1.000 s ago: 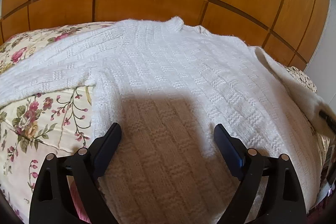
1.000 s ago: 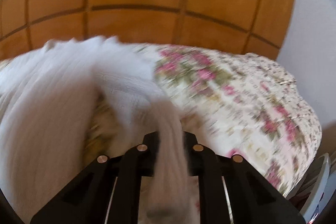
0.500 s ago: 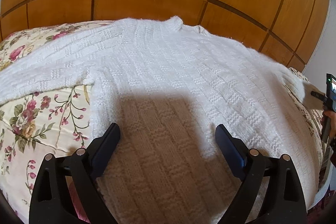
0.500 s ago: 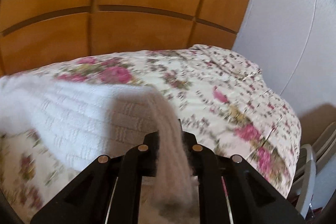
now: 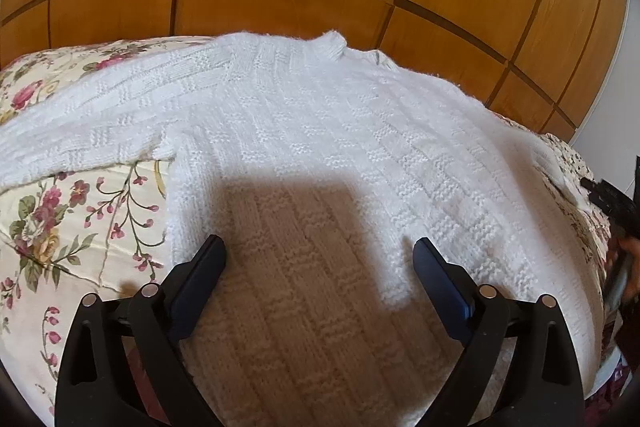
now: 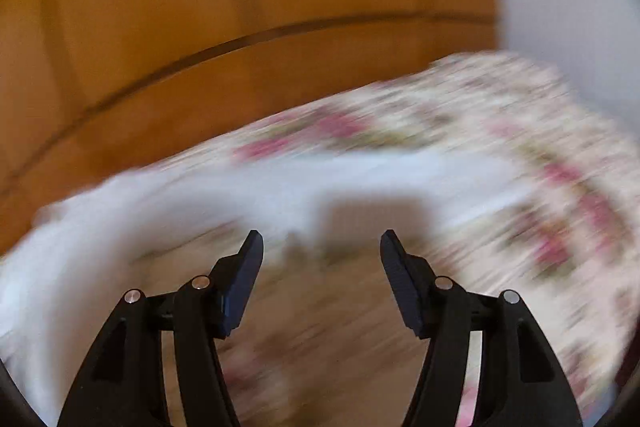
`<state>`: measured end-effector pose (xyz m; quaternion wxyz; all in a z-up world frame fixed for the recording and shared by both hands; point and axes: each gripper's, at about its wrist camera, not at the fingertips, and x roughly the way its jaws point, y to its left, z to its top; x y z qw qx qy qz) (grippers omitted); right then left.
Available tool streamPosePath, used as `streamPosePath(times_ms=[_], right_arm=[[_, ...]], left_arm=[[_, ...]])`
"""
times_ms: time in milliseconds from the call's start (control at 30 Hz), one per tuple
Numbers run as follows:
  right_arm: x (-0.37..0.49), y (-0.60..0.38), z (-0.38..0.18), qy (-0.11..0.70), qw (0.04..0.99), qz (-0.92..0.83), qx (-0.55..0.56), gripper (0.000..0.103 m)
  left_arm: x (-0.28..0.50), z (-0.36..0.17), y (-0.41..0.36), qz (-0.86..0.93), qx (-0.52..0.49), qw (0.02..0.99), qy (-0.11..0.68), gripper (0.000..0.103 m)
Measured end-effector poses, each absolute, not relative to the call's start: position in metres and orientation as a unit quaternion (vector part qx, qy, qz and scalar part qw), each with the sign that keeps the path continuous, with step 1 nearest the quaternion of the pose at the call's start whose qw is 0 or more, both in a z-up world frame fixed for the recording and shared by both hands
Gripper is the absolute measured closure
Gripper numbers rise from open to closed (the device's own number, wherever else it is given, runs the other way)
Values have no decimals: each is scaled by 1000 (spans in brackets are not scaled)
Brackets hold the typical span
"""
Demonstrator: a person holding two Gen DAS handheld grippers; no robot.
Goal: Fold small clothes
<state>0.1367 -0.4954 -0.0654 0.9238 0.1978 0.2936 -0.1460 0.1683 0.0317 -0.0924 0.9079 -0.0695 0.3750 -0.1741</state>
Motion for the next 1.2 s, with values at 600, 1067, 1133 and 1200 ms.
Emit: streamPosePath(times_ms=[600, 1067, 1133, 1200], right_arm=[[81, -395, -97, 364, 884, 84, 280, 70], [25, -368, -111, 387, 832, 182, 353, 69], [29, -368, -118, 392, 812, 193, 387, 80], [30, -366, -118, 397, 809, 191, 390, 96]], left_arm=[[103, -83, 100, -130, -214, 903, 349, 9], [45, -111, 97, -298, -394, 777, 390, 42], [49, -116, 95, -310, -419, 755, 398, 44], [53, -113, 90, -317, -412, 751, 407, 52]])
